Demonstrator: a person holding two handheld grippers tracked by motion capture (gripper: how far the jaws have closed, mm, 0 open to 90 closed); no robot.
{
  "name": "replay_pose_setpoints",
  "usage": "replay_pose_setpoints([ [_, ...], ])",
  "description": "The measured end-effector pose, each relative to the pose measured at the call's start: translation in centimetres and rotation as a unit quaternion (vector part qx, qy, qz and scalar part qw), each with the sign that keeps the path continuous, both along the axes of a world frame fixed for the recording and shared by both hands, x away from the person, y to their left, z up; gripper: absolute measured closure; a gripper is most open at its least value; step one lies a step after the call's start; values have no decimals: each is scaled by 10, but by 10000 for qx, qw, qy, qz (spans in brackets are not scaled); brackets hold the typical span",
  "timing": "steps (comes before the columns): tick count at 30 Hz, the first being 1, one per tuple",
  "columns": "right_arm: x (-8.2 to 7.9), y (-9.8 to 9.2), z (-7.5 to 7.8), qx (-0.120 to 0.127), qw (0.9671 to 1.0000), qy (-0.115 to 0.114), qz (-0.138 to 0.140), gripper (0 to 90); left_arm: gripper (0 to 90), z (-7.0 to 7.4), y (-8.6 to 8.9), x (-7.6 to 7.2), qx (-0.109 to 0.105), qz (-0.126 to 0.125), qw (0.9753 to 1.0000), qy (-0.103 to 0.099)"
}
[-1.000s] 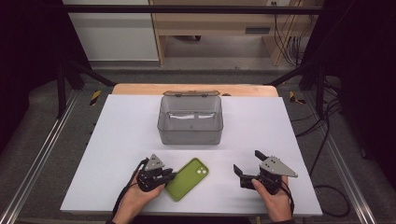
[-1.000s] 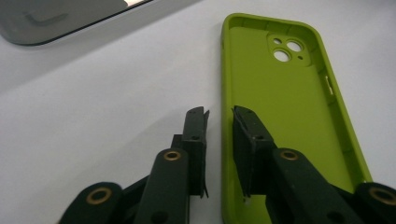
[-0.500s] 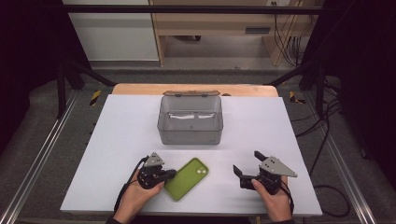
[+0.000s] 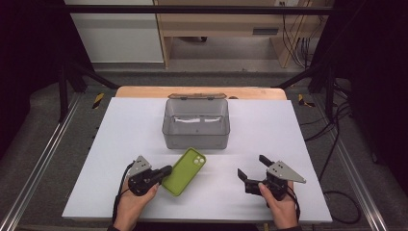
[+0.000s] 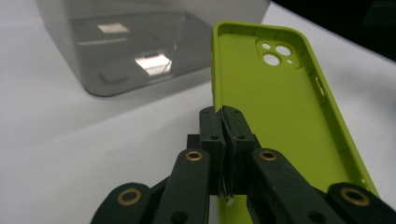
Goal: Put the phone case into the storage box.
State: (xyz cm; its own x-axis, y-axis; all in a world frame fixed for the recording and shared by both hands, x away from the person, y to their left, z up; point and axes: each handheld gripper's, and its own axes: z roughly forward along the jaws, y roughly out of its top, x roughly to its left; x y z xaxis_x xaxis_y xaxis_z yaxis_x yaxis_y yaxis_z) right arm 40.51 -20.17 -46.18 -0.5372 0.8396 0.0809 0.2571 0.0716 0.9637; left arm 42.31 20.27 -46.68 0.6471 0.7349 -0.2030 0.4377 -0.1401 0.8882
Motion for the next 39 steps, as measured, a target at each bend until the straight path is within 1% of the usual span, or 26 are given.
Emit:
replay_pose_setpoints([
  [3,0,10,1,101,9999,-90,10,59,879,2,4,-1,-305,182,9992,-207],
  [5,0,20,2,271,9996,-77,87,64,879,4,6,-3,-492,265,9979,-340],
  [9,0,44,7,599,9973,40,418,67,879,6,10,-7,-594,414,9959,-543],
  [10,0,51,9,691,9961,107,541,66,879,7,11,-8,-622,451,9953,-592],
  [13,0,72,12,809,9925,222,893,59,879,9,16,-9,-672,561,9936,-712],
  [14,1,82,12,849,9908,299,1014,57,879,9,17,-10,-689,589,9931,-741],
  [17,3,101,13,903,9871,398,1264,52,879,9,20,-11,-741,676,9918,-790],
  [20,5,121,12,995,9824,551,1485,50,879,8,20,-13,-752,725,9912,-814],
  [21,6,125,11,1013,9817,594,1502,52,879,9,19,-13,-747,745,9909,-839],
  [24,11,134,6,1268,9765,791,1552,62,879,10,15,-15,-730,767,9901,-919],
  [26,13,136,4,1372,9753,845,1513,78,879,11,13,-16,-704,786,9896,-976],
  [29,13,139,4,1527,9728,814,1542,87,879,13,11,-20,-663,856,9881,-1091],
  [31,12,141,4,1684,9705,777,1542,110,879,14,10,-22,-666,930,9867,-1155],
  [33,10,144,4,1744,9686,809,1577,119,879,14,9,-24,-690,980,9858,-1176],
  [36,8,149,4,1882,9653,781,1632,165,879,15,7,-26,-692,1017,9850,-1210],
  [37,8,150,3,1919,9643,811,1634,168,879,15,7,-27,-685,1024,9849,-1219],
  [38,9,153,3,1940,9638,805,1640,178,879,16,7,-27,-693,1058,9844,-1224],
  [39,9,156,2,1993,9625,819,1651,184,879,16,7,-28,-698,1078,9841,-1226],
])
